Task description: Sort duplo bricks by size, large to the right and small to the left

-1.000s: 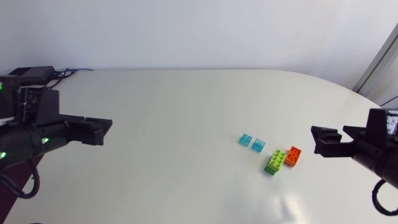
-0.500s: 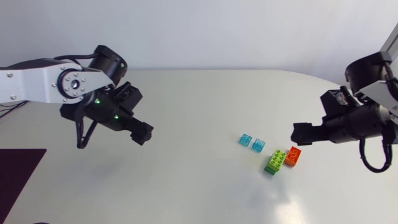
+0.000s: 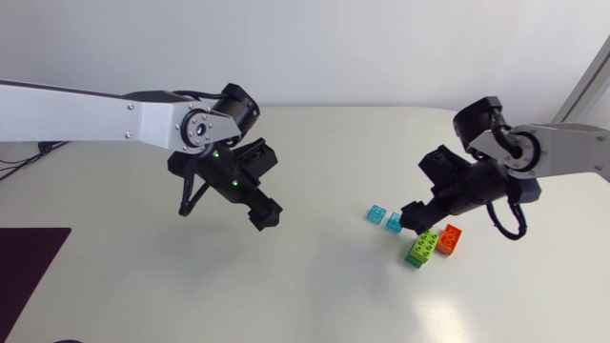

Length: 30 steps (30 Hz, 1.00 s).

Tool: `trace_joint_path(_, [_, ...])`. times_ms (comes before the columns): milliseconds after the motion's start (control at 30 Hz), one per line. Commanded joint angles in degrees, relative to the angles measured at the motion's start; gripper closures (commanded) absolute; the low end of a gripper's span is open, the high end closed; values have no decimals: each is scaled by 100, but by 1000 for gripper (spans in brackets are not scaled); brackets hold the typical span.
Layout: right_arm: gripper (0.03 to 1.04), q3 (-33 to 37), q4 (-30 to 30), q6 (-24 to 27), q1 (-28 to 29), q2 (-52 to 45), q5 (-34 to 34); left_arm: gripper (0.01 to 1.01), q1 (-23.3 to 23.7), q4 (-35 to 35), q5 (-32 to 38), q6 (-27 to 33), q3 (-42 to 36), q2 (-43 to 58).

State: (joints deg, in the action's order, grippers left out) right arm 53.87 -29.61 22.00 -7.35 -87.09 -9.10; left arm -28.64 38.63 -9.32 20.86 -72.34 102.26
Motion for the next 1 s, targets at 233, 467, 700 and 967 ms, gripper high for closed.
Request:
trace_joint_path(233, [72,801,7,841,111,-1442,-329,121,-265,-137,-246,638,-220,277])
trace_joint_path(467, [166,906,148,1087,217,-1926,-338,138,-265,-233,-606,841,-351,391])
trace_joint_path(700, [718,836,377,1131,103,-2040,-346,138,-273,-242,-632,893,-343,488])
trace_joint_path(967, [757,441,95,1070,-697,-1636,-311,164,-98,-242,-685,964,-220,453])
